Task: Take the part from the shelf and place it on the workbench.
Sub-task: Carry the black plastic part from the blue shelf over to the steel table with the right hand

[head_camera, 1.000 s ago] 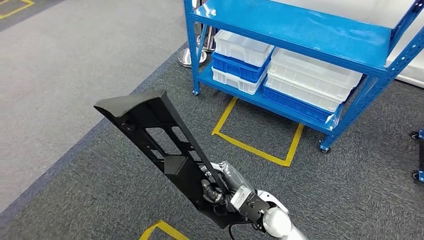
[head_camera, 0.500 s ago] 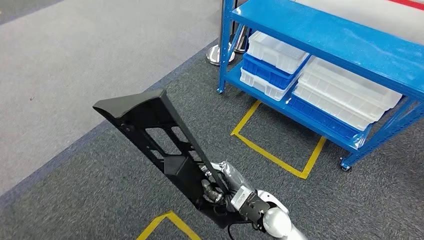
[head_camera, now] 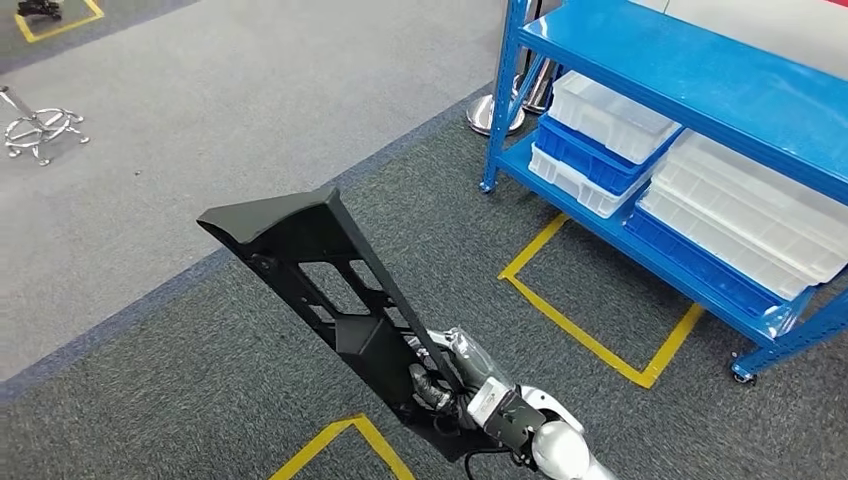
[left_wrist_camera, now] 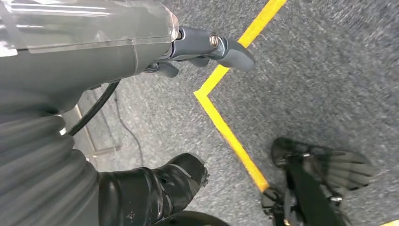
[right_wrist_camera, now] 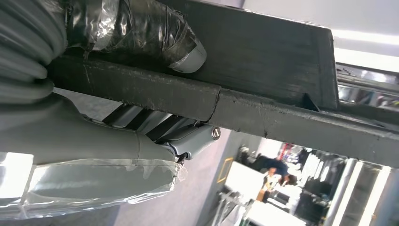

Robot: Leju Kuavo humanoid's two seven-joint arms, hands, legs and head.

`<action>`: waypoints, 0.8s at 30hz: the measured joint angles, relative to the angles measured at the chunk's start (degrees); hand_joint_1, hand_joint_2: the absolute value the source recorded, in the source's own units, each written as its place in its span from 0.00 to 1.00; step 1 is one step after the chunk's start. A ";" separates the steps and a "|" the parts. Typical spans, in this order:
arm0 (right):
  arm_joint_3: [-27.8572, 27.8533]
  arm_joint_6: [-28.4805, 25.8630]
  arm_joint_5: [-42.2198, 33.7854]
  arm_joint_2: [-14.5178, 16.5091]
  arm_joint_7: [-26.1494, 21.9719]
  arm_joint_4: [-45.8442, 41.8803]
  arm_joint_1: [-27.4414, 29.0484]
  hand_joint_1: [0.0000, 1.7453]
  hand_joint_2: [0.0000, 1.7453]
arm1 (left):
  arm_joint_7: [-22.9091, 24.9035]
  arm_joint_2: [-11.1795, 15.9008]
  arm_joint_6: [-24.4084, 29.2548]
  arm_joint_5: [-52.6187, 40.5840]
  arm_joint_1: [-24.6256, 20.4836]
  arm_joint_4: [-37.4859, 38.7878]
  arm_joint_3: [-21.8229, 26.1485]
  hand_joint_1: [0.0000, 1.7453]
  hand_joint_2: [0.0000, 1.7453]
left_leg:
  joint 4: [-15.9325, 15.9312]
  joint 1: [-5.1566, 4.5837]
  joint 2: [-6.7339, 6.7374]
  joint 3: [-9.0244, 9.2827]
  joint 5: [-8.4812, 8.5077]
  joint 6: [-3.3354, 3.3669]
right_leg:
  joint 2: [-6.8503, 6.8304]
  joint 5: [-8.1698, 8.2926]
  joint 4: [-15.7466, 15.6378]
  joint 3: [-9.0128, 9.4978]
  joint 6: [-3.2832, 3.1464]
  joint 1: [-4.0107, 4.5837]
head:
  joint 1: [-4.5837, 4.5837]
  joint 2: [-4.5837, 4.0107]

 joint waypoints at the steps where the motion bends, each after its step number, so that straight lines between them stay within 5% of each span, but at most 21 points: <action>1: 0.00 -0.01 0.00 -0.03 -0.01 -0.10 0.15 0.97 1.00 | 0.00 0.00 0.08 -0.03 -0.14 0.00 -0.02 0.00 1.00 | 3.59 -0.02 1.03 -1.69 -1.84 -0.22 | -0.72 -0.01 -0.02 0.00 -0.15 0.11 | -0.08 0.00; 3: 0.00 0.01 0.01 -0.11 -0.02 -0.16 0.50 0.97 1.00 | 0.01 0.01 0.34 -0.05 -0.23 0.00 -0.05 0.00 1.00 | 9.51 0.03 1.68 -4.43 -3.97 -0.49 | -2.20 -0.13 0.06 -0.07 -0.27 0.30 | -0.09 0.00; 4: 0.00 0.02 0.01 -0.15 -0.01 -0.16 0.65 0.97 1.00 | 0.04 0.01 0.51 -0.06 -0.18 0.00 -0.08 0.00 1.00 | 10.03 0.03 1.78 -4.57 -3.66 -0.53 | -2.87 -0.21 0.11 -0.08 -0.31 0.36 | -0.09 0.00; 8: 0.00 0.03 0.02 -0.19 -0.01 -0.31 0.78 0.97 1.00 | 0.40 0.08 1.71 0.01 -0.17 0.00 -0.26 0.00 1.00 | -3.30 -0.45 4.39 2.63 2.25 0.36 | -5.14 -0.66 0.27 0.24 0.14 0.72 | -0.06 0.00; 10: 0.00 0.04 0.02 -0.22 -0.01 -0.48 0.79 0.97 1.00 | 0.52 0.11 2.05 0.05 -0.26 0.00 -0.39 0.00 1.00 | -5.70 -0.89 4.94 3.62 2.49 1.03 | -6.00 -0.77 0.23 0.31 0.58 0.98 | -0.04 0.00; 12: 0.00 0.05 0.03 -0.25 -0.01 -0.61 0.78 0.97 1.00 | 0.61 0.17 2.13 0.10 -0.14 0.00 -0.51 0.00 1.00 | -6.03 -0.76 3.78 3.59 2.86 1.66 | -6.62 -0.93 0.18 0.44 1.16 1.04 | -0.04 0.00; 14: 0.00 0.04 0.03 -0.29 -0.02 -0.74 0.75 0.97 1.00 | 0.68 0.21 2.14 0.11 -0.08 0.00 -0.64 0.00 1.00 | -6.56 -0.44 2.82 3.76 3.28 2.32 | -4.92 -2.45 2.08 -0.20 1.76 0.86 | 0.01 0.00; 16: 0.00 0.03 0.02 -0.37 -0.01 -0.81 0.87 0.97 1.00 | 0.71 0.21 2.13 0.12 -0.19 0.00 -0.80 0.00 1.00 | -6.74 -0.33 1.91 3.74 3.52 2.76 | -2.18 -5.95 8.25 -2.96 2.11 0.60 | 0.06 0.00; 18: 0.00 0.03 0.03 -0.49 0.04 -0.83 1.15 0.97 1.00 | 0.72 0.21 2.11 0.13 -0.26 0.00 -0.92 0.00 1.00 | -6.68 -0.35 0.82 3.57 3.57 2.92 | -1.20 -8.74 15.27 -6.45 2.29 0.48 | 0.07 0.00; 19: 0.00 0.03 0.03 -0.54 0.07 -0.83 1.29 0.97 1.00 | 0.73 0.21 2.10 0.14 -0.24 0.00 -0.95 0.00 1.00 | -6.61 -0.35 0.20 3.52 3.58 2.94 | -1.08 -8.81 16.88 -7.35 2.36 0.41 | 0.07 0.00; 21: 0.00 0.03 0.04 -0.58 0.08 -0.84 1.39 0.97 1.00 | 0.74 0.21 1.99 0.16 -0.17 0.00 -0.99 0.00 1.00 | -6.26 -0.31 -1.16 3.50 3.50 2.81 | -0.72 -5.41 12.76 -5.51 2.44 0.11 | 0.07 0.00; 24: 0.00 0.03 0.07 -0.59 0.09 -0.85 1.41 0.97 1.00 | 0.75 0.22 1.81 0.18 -0.23 0.00 -1.01 0.00 1.00 | -5.35 -0.29 -2.97 3.06 3.24 2.07 | 2.06 -1.31 2.72 -0.78 2.26 -0.32 | 0.07 0.00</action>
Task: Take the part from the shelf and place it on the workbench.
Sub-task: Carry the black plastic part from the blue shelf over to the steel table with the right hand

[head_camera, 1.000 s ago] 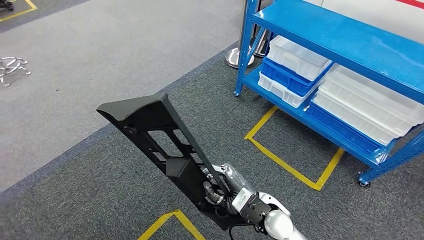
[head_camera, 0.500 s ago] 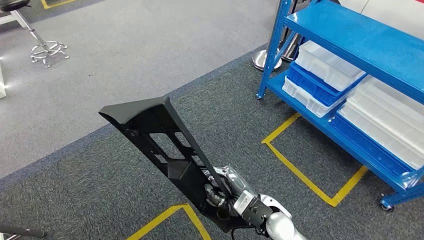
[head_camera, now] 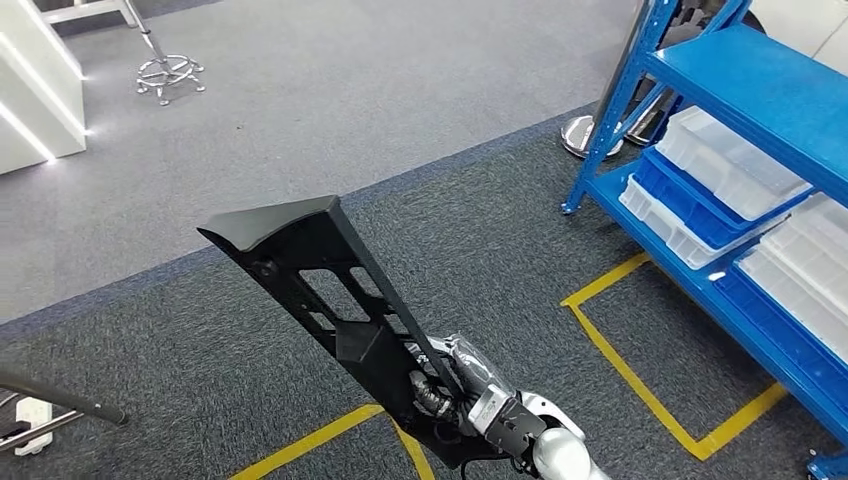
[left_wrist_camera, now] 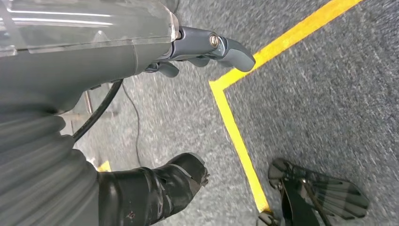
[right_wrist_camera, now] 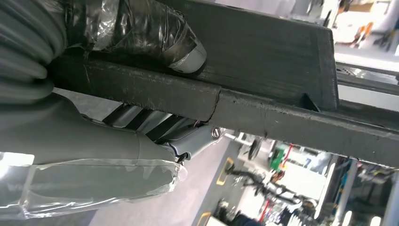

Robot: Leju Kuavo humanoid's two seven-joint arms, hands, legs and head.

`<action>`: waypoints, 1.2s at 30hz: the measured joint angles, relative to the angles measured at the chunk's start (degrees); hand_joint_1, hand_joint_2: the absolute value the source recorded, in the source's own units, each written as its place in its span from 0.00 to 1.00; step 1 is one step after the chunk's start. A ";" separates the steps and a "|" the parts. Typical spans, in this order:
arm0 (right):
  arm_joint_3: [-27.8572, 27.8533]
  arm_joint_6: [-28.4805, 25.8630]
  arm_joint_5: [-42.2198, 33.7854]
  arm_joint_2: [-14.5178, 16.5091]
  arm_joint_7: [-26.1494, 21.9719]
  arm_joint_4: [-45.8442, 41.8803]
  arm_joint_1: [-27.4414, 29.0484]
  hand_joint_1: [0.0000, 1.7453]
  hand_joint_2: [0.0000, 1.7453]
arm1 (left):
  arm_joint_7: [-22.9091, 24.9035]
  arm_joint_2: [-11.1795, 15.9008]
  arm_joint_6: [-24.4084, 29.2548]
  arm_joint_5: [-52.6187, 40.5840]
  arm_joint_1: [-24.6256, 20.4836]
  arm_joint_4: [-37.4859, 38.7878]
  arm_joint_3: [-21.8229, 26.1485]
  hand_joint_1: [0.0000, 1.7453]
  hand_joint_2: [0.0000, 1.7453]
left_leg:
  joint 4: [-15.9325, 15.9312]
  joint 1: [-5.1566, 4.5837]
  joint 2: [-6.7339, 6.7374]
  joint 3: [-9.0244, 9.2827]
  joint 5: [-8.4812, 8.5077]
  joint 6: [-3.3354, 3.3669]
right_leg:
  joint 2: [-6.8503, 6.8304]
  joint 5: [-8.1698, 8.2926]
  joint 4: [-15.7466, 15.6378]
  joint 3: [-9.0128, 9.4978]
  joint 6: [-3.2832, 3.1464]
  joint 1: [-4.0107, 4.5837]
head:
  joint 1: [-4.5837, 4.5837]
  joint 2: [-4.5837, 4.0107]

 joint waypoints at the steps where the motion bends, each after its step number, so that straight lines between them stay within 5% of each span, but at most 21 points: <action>1: 0.00 -0.01 0.03 -0.01 0.01 -0.01 0.03 0.97 1.00 | 0.01 0.02 -0.02 0.00 -0.01 0.00 0.00 0.00 1.00 | 0.14 0.01 -0.46 -0.27 0.04 -0.35 | 0.57 0.10 -1.04 0.39 -0.18 0.05 | -0.01 0.00; 3: 0.00 -0.03 0.05 -0.03 0.02 -0.04 0.04 0.97 1.00 | 0.02 0.07 -0.03 0.00 0.12 0.00 -0.02 0.00 1.00 | 0.02 0.16 -1.34 -0.64 0.38 -1.11 | -0.04 0.36 -1.25 0.34 -0.77 0.30 | -0.03 0.00; 5: 0.00 -0.02 0.05 -0.01 0.03 -0.12 -0.02 0.97 1.00 | 0.02 0.04 -0.08 0.00 0.27 0.00 -0.04 0.00 1.00 | 0.83 0.29 -0.26 -1.18 -0.11 -1.70 | -1.17 0.77 -1.78 0.61 -1.59 0.30 | -0.06 0.00; 8: 0.00 -0.02 0.03 0.01 0.02 -0.28 -0.01 0.97 1.00 | 0.02 -0.02 -0.13 0.00 -0.03 0.00 -0.04 0.00 1.00 | 9.39 0.21 3.84 -5.31 -4.64 -2.33 | -3.31 1.01 -2.31 0.79 -2.53 0.36 | -0.11 0.00; 10: 0.00 0.00 0.04 0.01 0.04 -0.30 0.05 0.97 1.00 | 0.02 -0.01 -0.16 0.00 -0.09 0.00 -0.04 0.00 1.00 | 15.84 0.25 4.59 -8.42 -6.93 -2.60 | -4.81 0.93 -2.30 0.72 -2.64 0.51 | -0.11 0.00; 11: 0.00 0.01 0.04 0.01 0.05 -0.30 0.07 0.97 1.00 | 0.02 -0.01 -0.19 0.00 -0.03 0.00 -0.04 0.00 1.00 | 16.56 0.25 4.73 -8.71 -6.66 -2.64 | -5.52 0.87 -2.30 0.73 -2.64 0.55 | -0.11 0.00; 15: 0.00 0.01 0.04 0.01 0.04 -0.31 -0.01 0.97 1.00 | 0.02 0.04 -0.27 0.01 -0.01 0.00 -0.06 0.00 1.00 | 2.90 -0.24 7.70 -1.35 -0.71 -1.74 | -7.88 0.40 -2.26 1.18 -2.09 0.85 | -0.09 0.00; 17: 0.00 0.01 0.04 0.01 0.03 -0.32 -0.04 0.97 1.00 | 0.02 0.10 -0.37 0.07 -0.13 0.00 -0.07 0.00 1.00 | -0.24 -0.71 8.50 0.09 -0.31 -1.06 | -8.87 0.18 -2.26 1.31 -1.55 1.13 | -0.05 0.00; 19: 0.00 0.02 0.04 0.01 0.04 -0.38 -0.05 0.97 1.00 | 0.01 0.14 -0.49 0.19 0.01 0.00 -0.07 0.00 1.00 | -0.55 -0.67 7.20 0.06 -0.07 -0.39 | -9.73 0.02 -2.40 1.52 -0.94 1.13 | -0.04 0.00; 21: 0.00 0.01 0.04 -0.01 0.02 -0.54 -0.06 0.97 1.00 | -0.04 0.15 -0.66 0.32 0.19 0.00 -0.07 0.00 1.00 | -1.11 -0.39 6.04 0.33 0.31 0.36 | -7.86 -1.30 -0.95 1.16 -0.37 0.95 | 0.00 0.00; 24: 0.00 -0.01 0.05 -0.11 -0.01 -0.72 0.09 0.97 1.00 | -0.10 0.14 -0.82 0.40 0.08 0.00 -0.07 0.00 1.00 | -1.34 -0.27 4.51 0.45 0.55 1.01 | -3.48 -6.33 8.58 -3.28 -0.11 0.72 | 0.05 0.00; 26: 0.00 0.00 0.06 -0.22 0.03 -0.69 0.24 0.97 1.00 | -0.10 0.14 -0.87 0.42 0.03 0.00 -0.07 0.00 1.00 | -1.29 -0.35 3.69 0.41 0.54 1.09 | -3.03 -8.31 13.88 -6.03 -0.05 0.72 | 0.05 0.00; 29: 0.00 0.01 0.05 -0.27 0.03 -0.69 0.29 0.97 1.00 | -0.09 0.14 -0.89 0.42 0.04 0.00 -0.07 0.00 1.00 | -1.26 -0.37 3.39 0.40 0.54 1.09 | -3.03 -8.52 15.07 -6.73 -0.04 0.71 | 0.04 0.00; 30: 0.00 0.01 0.05 -0.28 0.03 -0.69 0.30 0.97 1.00 | -0.09 0.14 -0.89 0.42 0.07 0.00 -0.07 0.00 1.00 | -1.22 -0.37 3.14 0.40 0.53 1.09 | -3.03 -8.11 15.04 -6.84 -0.03 0.71 | 0.04 0.00; 34: 0.00 -0.02 0.07 -0.34 0.02 -0.75 0.30 0.97 1.00 | -0.23 0.10 -0.95 0.52 0.04 0.00 -0.07 0.00 1.00 | -0.05 -0.32 -0.53 -0.13 0.10 0.12 | 0.29 1.05 -1.12 -0.40 -0.72 0.52 | 0.03 0.00; 36: 0.00 -0.02 0.10 -0.36 0.01 -0.78 0.28 0.97 1.00 | -0.26 0.09 -0.96 0.54 0.19 0.00 -0.07 0.00 1.00 | -0.19 -0.22 -1.42 -0.37 0.26 -0.54 | -0.20 1.02 -1.47 -0.21 -1.07 0.64 | 0.02 0.00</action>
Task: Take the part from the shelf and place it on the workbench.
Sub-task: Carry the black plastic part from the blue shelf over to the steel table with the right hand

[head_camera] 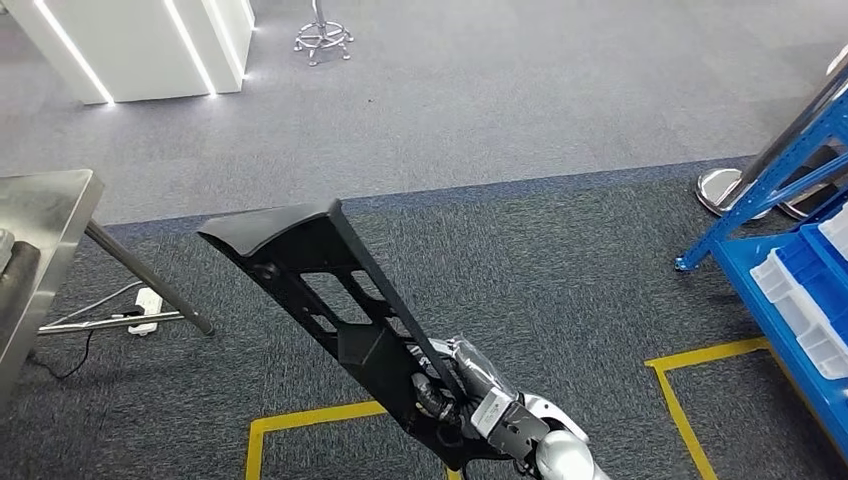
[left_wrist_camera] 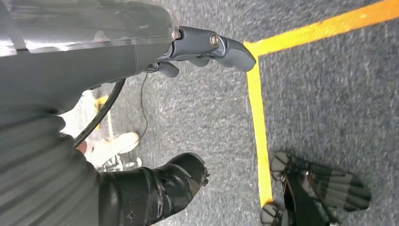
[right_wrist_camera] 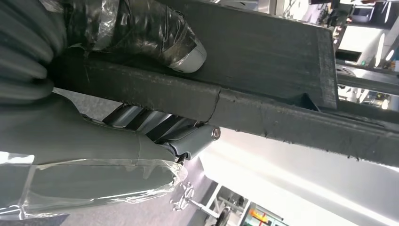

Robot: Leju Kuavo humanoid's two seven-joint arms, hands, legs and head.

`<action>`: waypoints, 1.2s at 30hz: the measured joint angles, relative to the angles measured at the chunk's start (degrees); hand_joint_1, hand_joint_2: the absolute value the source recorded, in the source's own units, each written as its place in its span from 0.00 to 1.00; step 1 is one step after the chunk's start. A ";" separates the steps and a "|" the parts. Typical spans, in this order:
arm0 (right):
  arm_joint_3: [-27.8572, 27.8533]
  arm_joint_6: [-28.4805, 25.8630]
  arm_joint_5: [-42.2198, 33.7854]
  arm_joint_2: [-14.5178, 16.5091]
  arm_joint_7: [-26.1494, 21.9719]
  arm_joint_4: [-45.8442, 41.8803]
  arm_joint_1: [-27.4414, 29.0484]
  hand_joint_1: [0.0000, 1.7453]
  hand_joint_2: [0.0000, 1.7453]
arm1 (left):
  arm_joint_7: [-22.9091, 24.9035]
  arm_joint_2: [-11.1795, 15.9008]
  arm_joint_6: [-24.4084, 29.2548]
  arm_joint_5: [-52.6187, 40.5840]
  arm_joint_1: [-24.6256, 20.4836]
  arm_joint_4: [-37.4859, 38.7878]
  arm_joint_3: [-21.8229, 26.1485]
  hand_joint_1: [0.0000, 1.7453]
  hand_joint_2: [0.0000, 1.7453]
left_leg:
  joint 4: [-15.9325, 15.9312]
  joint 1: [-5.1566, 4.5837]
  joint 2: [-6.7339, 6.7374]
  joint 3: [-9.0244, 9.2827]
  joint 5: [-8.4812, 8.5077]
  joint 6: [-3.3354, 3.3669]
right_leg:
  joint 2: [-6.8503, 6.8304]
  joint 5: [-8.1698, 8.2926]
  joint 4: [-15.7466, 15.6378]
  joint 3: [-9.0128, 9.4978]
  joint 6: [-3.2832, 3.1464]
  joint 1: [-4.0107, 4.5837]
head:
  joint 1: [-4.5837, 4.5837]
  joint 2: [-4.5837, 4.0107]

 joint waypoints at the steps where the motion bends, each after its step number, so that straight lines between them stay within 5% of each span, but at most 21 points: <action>1: 0.00 0.00 0.02 0.01 0.00 -0.01 -0.03 0.97 1.00 | -0.01 -0.01 -0.01 0.01 0.13 0.00 0.00 0.00 1.00 | 0.09 0.07 0.13 -0.07 -0.09 -0.29 | -0.53 0.15 -0.32 0.23 -0.32 -0.04 | -0.01 0.00; 3: 0.00 0.00 0.05 0.03 -0.03 -0.03 -0.05 0.97 1.00 | -0.08 -0.04 -0.03 0.03 0.15 0.00 0.00 0.00 1.00 | 2.48 0.02 2.38 -1.15 -1.63 -0.84 | -1.79 0.44 -1.05 0.76 -1.03 -0.22 | -0.12 0.00; 5: 0.00 0.02 0.08 0.03 -0.04 -0.02 -0.01 0.97 1.00 | -0.27 -0.08 -0.05 0.07 -0.06 0.00 0.00 0.00 1.00 | 9.05 0.13 5.12 -4.30 -5.02 -1.37 | -3.23 0.42 -1.30 0.97 -1.46 -0.10 | -0.22 0.00; 7: 0.00 0.04 0.09 0.03 -0.03 0.00 0.05 0.97 1.00 | -0.46 -0.08 -0.07 0.10 -0.10 0.00 0.00 0.00 1.00 | 15.17 0.45 5.92 -7.35 -7.14 -1.88 | -4.69 0.25 -1.26 0.99 -1.61 0.04 | -0.21 0.00; 8: 0.00 0.05 0.09 0.03 -0.03 0.01 0.06 0.97 1.00 | -0.51 -0.08 -0.07 0.11 -0.03 0.00 0.00 0.00 1.00 | 15.63 0.61 6.11 -7.60 -6.74 -2.06 | -5.38 0.15 -1.22 1.02 -1.59 0.07 | -0.21 0.00; 11: 0.00 0.07 0.09 0.04 -0.04 0.00 0.04 0.97 1.00 | -0.58 -0.07 -0.07 0.14 0.06 0.00 0.00 0.00 1.00 | 5.85 0.72 8.07 -2.49 -1.83 -2.04 | -7.21 -0.33 -1.06 1.39 -1.12 0.15 | -0.22 0.00; 13: 0.00 0.08 0.09 0.03 -0.04 -0.01 -0.03 0.97 1.00 | -0.61 -0.05 -0.07 0.14 -0.04 0.00 0.00 0.00 1.00 | 0.58 0.39 9.41 0.21 -0.32 -1.44 | -8.17 -0.65 -0.98 1.63 -0.56 0.39 | -0.17 0.00; 16: 0.00 0.09 0.09 0.03 -0.04 -0.01 -0.10 0.97 1.00 | -0.62 0.00 -0.07 0.14 0.13 0.00 0.00 0.00 1.00 | -0.20 0.20 8.30 0.39 -0.24 -0.40 | -9.10 -0.95 -1.09 1.98 0.39 0.44 | -0.16 0.00; 18: 0.00 0.09 0.09 0.03 -0.07 -0.02 -0.17 0.97 1.00 | -0.61 0.06 -0.07 0.14 0.22 0.00 0.00 0.00 1.00 | -0.66 0.41 7.26 0.61 0.03 0.37 | -7.11 -2.40 0.67 1.41 0.94 0.20 | -0.12 0.00; 20: 0.00 0.09 0.09 0.00 -0.10 -0.01 -0.14 0.97 1.00 | -0.61 0.06 -0.07 0.14 0.04 0.00 0.00 0.00 1.00 | -0.88 0.47 6.25 0.69 0.18 0.93 | -4.15 -5.69 6.58 -1.38 1.11 0.01 | -0.07 0.00; 22: 0.01 0.09 0.10 -0.08 -0.09 0.04 0.03 0.97 1.00 | -0.62 0.06 -0.07 0.14 -0.09 0.00 0.00 0.00 1.00 | -0.79 0.32 5.02 0.63 0.16 1.15 | -3.11 -8.24 13.63 -5.13 1.10 0.00 | -0.07 0.00; 23: 0.01 0.09 0.10 -0.13 -0.07 0.06 0.11 0.97 1.00 | -0.61 0.06 -0.07 0.14 -0.07 0.00 0.00 0.00 1.00 | -0.70 0.26 4.30 0.63 0.14 1.17 | -2.96 -8.09 15.16 -6.16 1.06 0.00 | -0.07 0.00; 25: 0.01 0.09 0.11 -0.15 -0.07 0.05 0.13 0.97 1.00 | -0.61 0.06 -0.07 0.14 -0.02 0.00 0.00 0.00 1.00 | -0.37 0.24 2.81 0.64 0.02 1.06 | -2.50 -4.40 11.11 -4.80 0.86 -0.06 | -0.07 0.00; 27: 0.00 0.09 0.11 -0.16 -0.07 0.04 0.09 0.97 1.00 | -0.61 0.04 -0.07 0.14 -0.04 0.00 0.01 0.00 1.00 | 0.11 0.25 1.43 0.49 -0.18 0.73 | -0.39 -0.79 3.69 -1.70 0.58 -0.22 | -0.07 0.00; 29: 0.00 0.09 0.11 -0.17 -0.07 0.02 0.03 0.97 1.00 | -0.61 0.03 -0.08 0.14 -0.01 0.00 0.01 0.00 1.00 | 0.33 0.25 0.36 0.09 -0.18 0.18 | 0.92 0.09 0.43 -0.40 0.33 -0.25 | -0.08 0.00; 31: 0.00 0.10 0.11 -0.16 -0.07 0.01 -0.07 0.97 1.00 | -0.62 0.04 -0.09 0.14 0.21 0.01 0.00 0.00 1.00 | 0.10 0.32 -0.60 -0.20 0.03 -0.55 | 0.04 0.26 0.08 -0.23 -0.08 -0.14 | -0.09 0.00; 34: 0.00 0.14 0.10 -0.09 -0.09 0.01 -0.23 0.97 1.00 | -0.67 -0.02 -0.10 0.14 0.28 0.01 0.00 0.00 1.00 | 3.17 0.21 2.09 -1.61 -1.95 -1.31 | -1.90 0.71 -1.00 0.49 -1.12 -0.29 | -0.25 0.00; 36: 0.00 0.18 0.10 -0.09 -0.12 0.03 -0.22 0.97 1.00 | -0.72 -0.05 -0.11 0.14 0.03 0.00 0.01 0.00 1.00 | 10.42 0.24 5.02 -4.98 -5.62 -1.68 | -3.45 0.65 -1.15 0.65 -1.57 -0.04 | -0.39 0.00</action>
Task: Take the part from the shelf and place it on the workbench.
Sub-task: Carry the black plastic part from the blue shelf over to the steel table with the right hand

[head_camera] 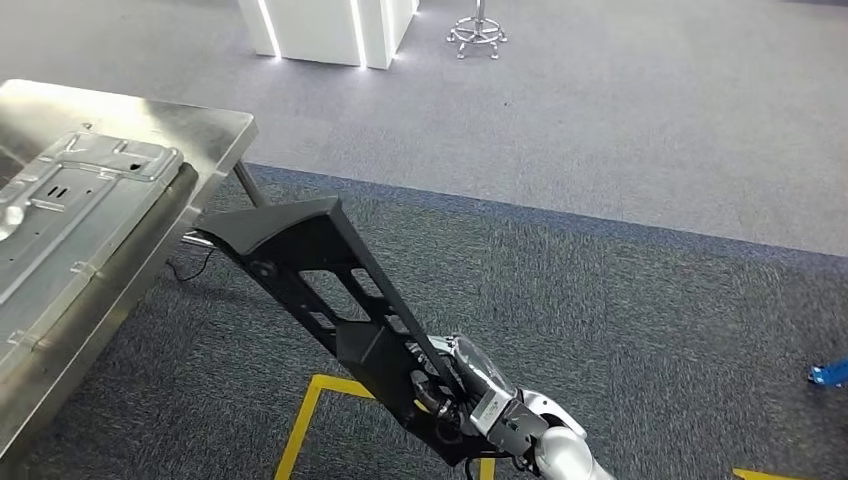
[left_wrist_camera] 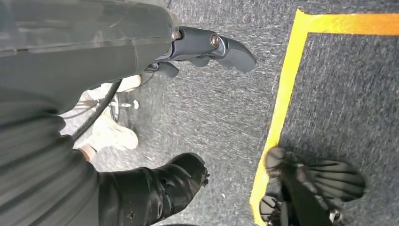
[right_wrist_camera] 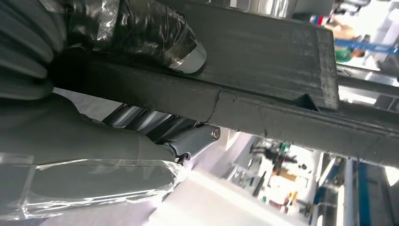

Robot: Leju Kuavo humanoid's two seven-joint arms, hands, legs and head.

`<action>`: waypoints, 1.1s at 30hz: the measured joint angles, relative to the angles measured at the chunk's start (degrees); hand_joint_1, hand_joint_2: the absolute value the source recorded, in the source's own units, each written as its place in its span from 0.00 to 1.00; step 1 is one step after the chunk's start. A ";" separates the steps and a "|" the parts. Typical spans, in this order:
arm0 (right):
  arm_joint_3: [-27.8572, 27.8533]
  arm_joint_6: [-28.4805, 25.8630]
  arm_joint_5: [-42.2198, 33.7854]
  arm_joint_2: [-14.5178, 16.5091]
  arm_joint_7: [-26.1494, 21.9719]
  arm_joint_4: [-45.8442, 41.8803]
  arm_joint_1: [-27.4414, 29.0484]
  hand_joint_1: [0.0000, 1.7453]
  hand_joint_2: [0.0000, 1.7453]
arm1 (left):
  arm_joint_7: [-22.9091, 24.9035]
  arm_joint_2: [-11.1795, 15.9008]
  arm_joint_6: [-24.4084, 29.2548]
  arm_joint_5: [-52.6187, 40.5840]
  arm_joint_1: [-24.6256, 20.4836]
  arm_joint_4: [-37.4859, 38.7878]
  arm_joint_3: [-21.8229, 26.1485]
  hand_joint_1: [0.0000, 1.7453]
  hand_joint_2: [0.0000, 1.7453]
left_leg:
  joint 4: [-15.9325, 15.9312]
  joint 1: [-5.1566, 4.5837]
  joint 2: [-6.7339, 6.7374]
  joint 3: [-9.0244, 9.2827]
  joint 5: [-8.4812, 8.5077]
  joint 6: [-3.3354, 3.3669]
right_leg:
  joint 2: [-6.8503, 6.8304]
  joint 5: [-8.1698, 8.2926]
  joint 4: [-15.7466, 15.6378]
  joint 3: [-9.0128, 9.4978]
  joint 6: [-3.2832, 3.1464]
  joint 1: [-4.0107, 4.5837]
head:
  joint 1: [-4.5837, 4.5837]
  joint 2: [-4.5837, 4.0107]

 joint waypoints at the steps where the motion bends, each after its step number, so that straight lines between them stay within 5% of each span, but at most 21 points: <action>1: 0.01 0.01 0.00 -0.01 -0.01 0.02 0.04 0.97 1.00 | -0.02 0.00 0.00 0.00 -0.05 0.00 0.01 0.00 1.00 | 3.60 0.08 0.62 -1.74 -1.39 -0.18 | -0.80 -0.07 0.01 0.00 -0.08 0.11 | 0.01 0.00; 3: 0.01 0.02 0.00 -0.02 0.01 0.04 0.10 0.97 1.00 | -0.03 -0.01 0.00 0.00 0.07 0.00 0.00 0.00 1.00 | 5.57 0.18 1.19 -2.64 -1.18 -0.38 | -2.24 -0.23 0.04 0.06 -0.11 0.21 | 0.01 0.00; 7: 0.00 0.04 -0.01 -0.02 0.02 0.02 0.02 0.97 1.00 | -0.03 0.03 0.02 0.00 0.07 0.00 0.00 0.00 1.00 | -8.43 -0.34 4.92 4.87 4.95 0.38 | -4.52 -0.80 0.15 0.62 0.59 0.59 | 0.03 0.00; 8: 0.01 0.06 -0.01 -0.02 0.02 0.02 -0.02 0.97 1.00 | -0.03 0.04 0.02 0.00 0.02 0.00 0.01 0.00 1.00 | -10.16 -0.57 5.58 5.69 5.27 0.78 | -5.01 -0.92 0.18 0.71 0.84 0.74 | 0.04 0.00; 10: 0.02 0.09 0.00 -0.01 0.02 0.02 -0.10 0.97 1.00 | -0.01 0.05 0.03 0.00 0.06 0.00 0.01 0.00 1.00 | -10.69 -0.79 4.74 5.62 5.29 1.48 | -6.05 -1.05 0.13 0.89 1.33 0.82 | 0.08 0.00; 11: 0.02 0.10 0.01 -0.01 0.03 0.01 -0.15 0.97 1.00 | 0.01 0.05 0.03 0.00 0.12 0.00 0.01 0.00 1.00 | -10.90 -0.69 4.13 5.69 5.44 1.79 | -5.96 -1.30 0.30 0.98 1.66 0.71 | 0.06 0.00; 13: 0.02 0.10 0.00 -0.01 0.01 -0.02 -0.26 0.97 1.00 | 0.05 0.04 0.02 0.00 0.11 0.00 0.03 0.00 1.00 | -11.36 -0.37 2.91 5.92 5.78 2.54 | -3.55 -3.15 2.88 0.04 2.19 0.44 | 0.13 0.00; 16: 0.02 0.11 0.00 -0.11 0.02 0.05 -0.12 0.97 1.00 | 0.06 0.05 -0.07 0.00 -0.09 0.00 0.13 0.00 1.00 | -11.44 -0.30 1.08 5.90 5.92 3.17 | 0.18 -8.01 13.30 -5.14 2.39 0.18 | 0.22 0.00; 18: 0.02 0.12 0.00 -0.20 0.07 0.12 0.03 0.97 1.00 | 0.06 0.06 -0.10 0.00 -0.06 0.00 0.20 0.00 1.00 | -11.26 -0.36 -0.47 5.87 5.86 3.21 | 0.49 -7.68 16.05 -6.98 2.36 0.14 | 0.21 0.00; 20: 0.02 0.13 0.00 -0.25 0.08 0.12 0.03 0.97 1.00 | 0.06 0.05 -0.11 0.00 -0.01 0.00 0.23 0.00 1.00 | -10.87 -0.34 -2.03 5.89 5.72 3.03 | 1.14 -3.54 10.63 -4.85 2.13 0.07 | 0.22 0.00; 22: 0.02 0.13 0.00 -0.27 0.07 0.11 -0.04 0.97 1.00 | 0.05 0.03 -0.14 0.00 -0.05 0.00 0.24 0.00 1.00 | -10.37 -0.39 -3.33 5.66 5.51 2.62 | 3.31 -0.65 3.78 -1.93 1.88 -0.07 | 0.22 0.00; 24: 0.02 0.13 -0.01 -0.30 0.07 0.10 -0.06 0.97 1.00 | 0.04 0.03 -0.15 0.00 0.01 0.00 0.26 0.00 1.00 | -10.24 -0.37 -4.33 5.28 5.49 2.00 | 4.35 -0.39 1.39 -1.02 1.68 0.01 | 0.21 0.00; 26: 0.02 0.13 -0.01 -0.30 0.06 0.07 -0.10 0.97 1.00 | 0.04 0.04 -0.15 0.00 0.23 0.00 0.27 0.00 1.00 | -10.40 -0.24 -4.88 5.07 5.55 1.31 | 3.26 -0.13 0.90 -0.69 1.16 0.03 | 0.20 0.00; 28: 0.02 0.13 -0.01 -0.26 0.05 0.03 -0.18 0.97 1.00 | 0.04 0.03 -0.15 0.00 0.28 0.00 0.27 0.00 1.00 | -8.58 -0.29 -2.91 4.21 4.36 0.79 | 2.01 0.16 0.17 -0.11 0.41 -0.16 | 0.15 0.00; 30: 0.02 0.13 -0.01 -0.25 0.05 -0.01 -0.18 0.97 1.00 | 0.04 0.02 -0.15 0.00 0.06 0.00 0.27 0.00 1.00 | -2.22 -0.27 -0.04 1.14 1.03 0.35 | 0.54 0.12 -0.16 0.20 -0.12 -0.09 | 0.10 0.00; 32: 0.02 0.13 -0.01 -0.25 0.07 -0.01 -0.11 0.97 1.00 | 0.04 0.02 -0.15 0.00 -0.02 0.00 0.27 0.00 1.00 | 4.76 -0.04 0.92 -2.48 -1.51 -0.03 | -0.92 -0.13 -0.13 0.30 -0.29 0.07 | 0.09 0.00; 33: 0.02 0.14 -0.01 -0.25 0.08 0.00 -0.08 0.97 1.00 | 0.04 0.02 -0.15 0.00 0.06 0.00 0.27 0.00 1.00 | 5.83 0.05 1.09 -3.15 -1.29 -0.13 | -1.58 -0.29 -0.12 0.39 -0.26 0.11 | 0.09 0.00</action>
